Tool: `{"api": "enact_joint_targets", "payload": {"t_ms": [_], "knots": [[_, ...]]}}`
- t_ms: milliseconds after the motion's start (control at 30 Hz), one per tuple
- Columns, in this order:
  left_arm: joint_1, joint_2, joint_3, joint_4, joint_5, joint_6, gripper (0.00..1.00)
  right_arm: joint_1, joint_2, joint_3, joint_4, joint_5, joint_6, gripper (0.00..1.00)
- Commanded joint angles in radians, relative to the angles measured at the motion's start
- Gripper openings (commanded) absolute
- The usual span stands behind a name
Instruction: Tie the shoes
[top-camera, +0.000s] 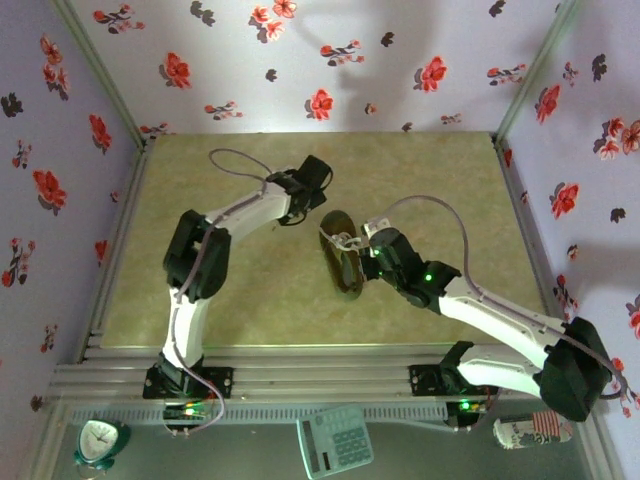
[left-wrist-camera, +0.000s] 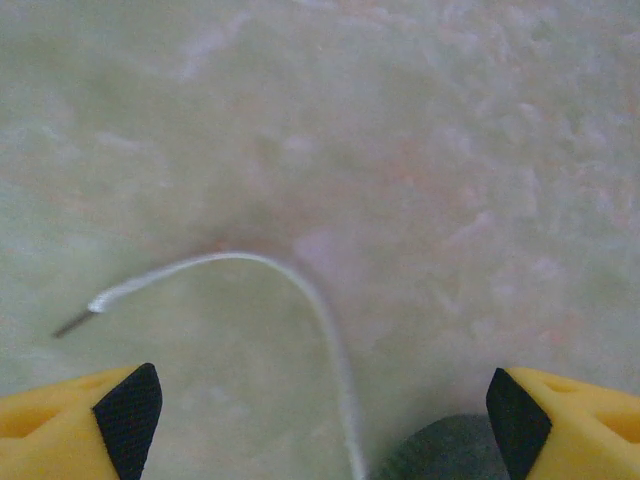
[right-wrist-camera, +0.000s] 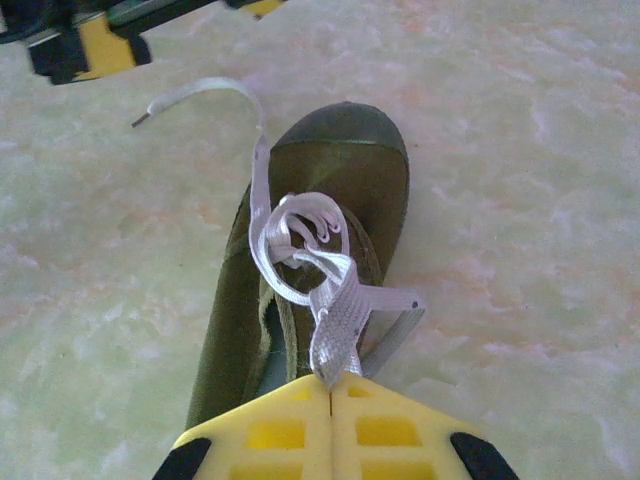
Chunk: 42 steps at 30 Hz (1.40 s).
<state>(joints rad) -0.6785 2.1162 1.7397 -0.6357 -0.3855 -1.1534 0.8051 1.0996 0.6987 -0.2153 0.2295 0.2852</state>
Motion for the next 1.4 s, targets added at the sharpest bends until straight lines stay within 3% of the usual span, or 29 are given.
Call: {"api": "enact_joint_targets", "payload": {"t_ms": [0, 400, 1033, 1100, 1367], "knots": [[-0.003, 0.092, 0.116, -0.133, -0.042, -0.102, 0.87, 0.002, -0.006, -0.021, 0.034, -0.021, 0.017, 0.00], [0.007, 0.219, 0.251, -0.242, -0.085, -0.162, 0.83, 0.002, -0.023, -0.030, 0.028, -0.023, 0.009, 0.00], [0.038, 0.355, 0.362, -0.263, -0.095, -0.148, 0.77, 0.002, -0.034, -0.049, 0.018, -0.024, 0.021, 0.00], [0.039, 0.372, 0.377, -0.266, -0.089, -0.143, 0.72, 0.003, -0.036, -0.047, 0.013, -0.019, 0.022, 0.00], [0.048, 0.347, 0.355, -0.217, -0.091, -0.036, 0.27, 0.003, -0.023, 0.008, -0.031, -0.015, 0.010, 0.00]]}}
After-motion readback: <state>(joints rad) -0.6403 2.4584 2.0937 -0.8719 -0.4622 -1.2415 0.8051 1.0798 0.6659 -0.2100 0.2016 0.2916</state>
